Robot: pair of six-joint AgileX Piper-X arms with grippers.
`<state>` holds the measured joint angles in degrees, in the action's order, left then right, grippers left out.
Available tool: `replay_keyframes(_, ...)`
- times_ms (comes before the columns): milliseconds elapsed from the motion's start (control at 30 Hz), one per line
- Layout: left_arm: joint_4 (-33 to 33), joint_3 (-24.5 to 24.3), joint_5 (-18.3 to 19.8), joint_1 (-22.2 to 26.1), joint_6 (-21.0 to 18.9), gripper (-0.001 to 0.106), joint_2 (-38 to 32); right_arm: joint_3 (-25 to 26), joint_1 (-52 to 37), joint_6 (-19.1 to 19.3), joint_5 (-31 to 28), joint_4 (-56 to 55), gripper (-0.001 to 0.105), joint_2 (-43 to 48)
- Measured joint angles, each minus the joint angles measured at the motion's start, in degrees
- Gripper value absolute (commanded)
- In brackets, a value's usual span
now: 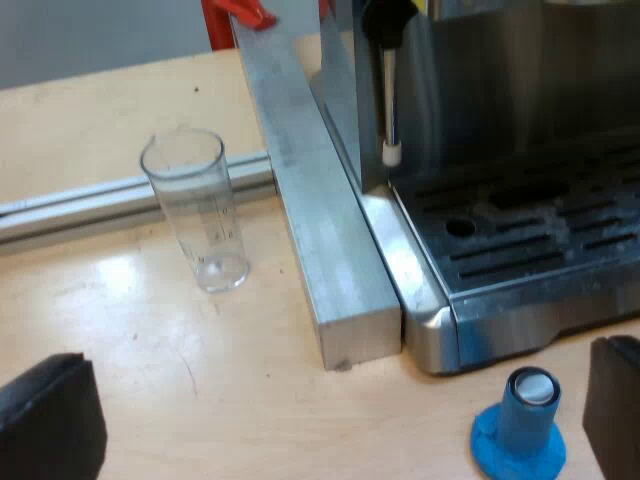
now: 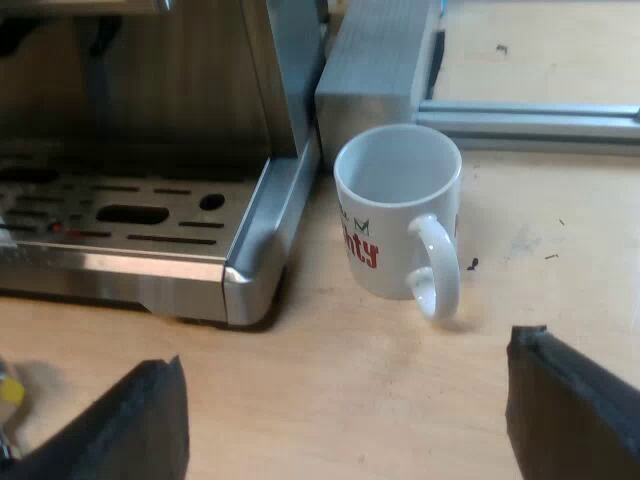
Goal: Grind coffee beans and then tamp
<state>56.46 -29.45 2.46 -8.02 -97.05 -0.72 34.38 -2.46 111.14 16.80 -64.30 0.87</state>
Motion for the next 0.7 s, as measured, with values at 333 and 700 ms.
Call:
replay_keyframes(333, 0.0, 1.5, 0.0, 0.0, 0.0, 0.101, 0.0, -2.6, 0.0, 0.6, 0.1, 0.3, 0.068, -0.1)
replay_keyframes(700, 0.0, 1.5, 0.0, 0.0, 0.0, 0.101, 0.0, -2.6, 0.0, 0.6, -1.2, 0.3, 0.068, -0.1)
